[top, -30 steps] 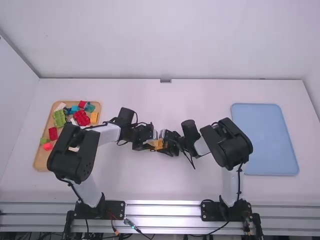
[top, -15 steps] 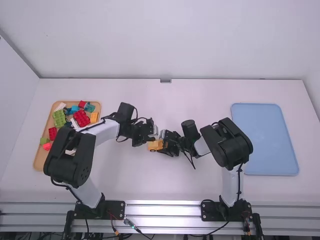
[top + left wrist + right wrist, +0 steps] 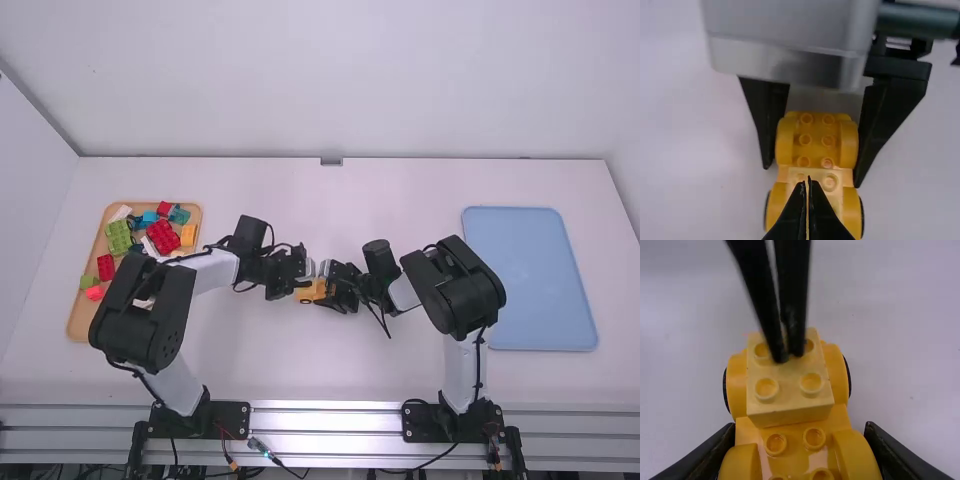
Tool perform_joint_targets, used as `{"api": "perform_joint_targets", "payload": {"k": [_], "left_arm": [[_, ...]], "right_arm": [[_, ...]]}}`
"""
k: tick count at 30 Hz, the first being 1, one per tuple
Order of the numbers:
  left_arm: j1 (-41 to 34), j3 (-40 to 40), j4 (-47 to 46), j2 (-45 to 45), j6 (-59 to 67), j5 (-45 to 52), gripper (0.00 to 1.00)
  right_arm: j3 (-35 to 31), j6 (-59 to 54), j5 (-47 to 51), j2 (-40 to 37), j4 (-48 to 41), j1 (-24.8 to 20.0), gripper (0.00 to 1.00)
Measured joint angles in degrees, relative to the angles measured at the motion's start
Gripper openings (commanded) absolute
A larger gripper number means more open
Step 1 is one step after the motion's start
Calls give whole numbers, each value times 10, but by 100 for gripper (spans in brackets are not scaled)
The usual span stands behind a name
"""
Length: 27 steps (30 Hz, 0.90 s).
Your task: Assemble lego blocks to make yellow taxi
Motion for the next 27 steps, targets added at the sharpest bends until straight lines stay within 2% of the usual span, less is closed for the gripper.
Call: {"api": "perform_joint_targets", "payload": {"k": [9, 19, 23, 27], "left_arm": [[-3, 6, -35, 0, -2, -7, 2], [-6, 23, 10, 32, -35, 4, 2], [-6, 38, -23, 33, -35, -2, 2], [-5, 57, -100, 19, -33, -28, 2]], "right_arm": [[0, 0, -2, 0, 0, 2, 55], [1, 2, 8, 0, 2, -10, 55], [1, 2, 8, 0, 2, -10, 57], [1, 2, 5, 0, 0, 0, 58]]}}
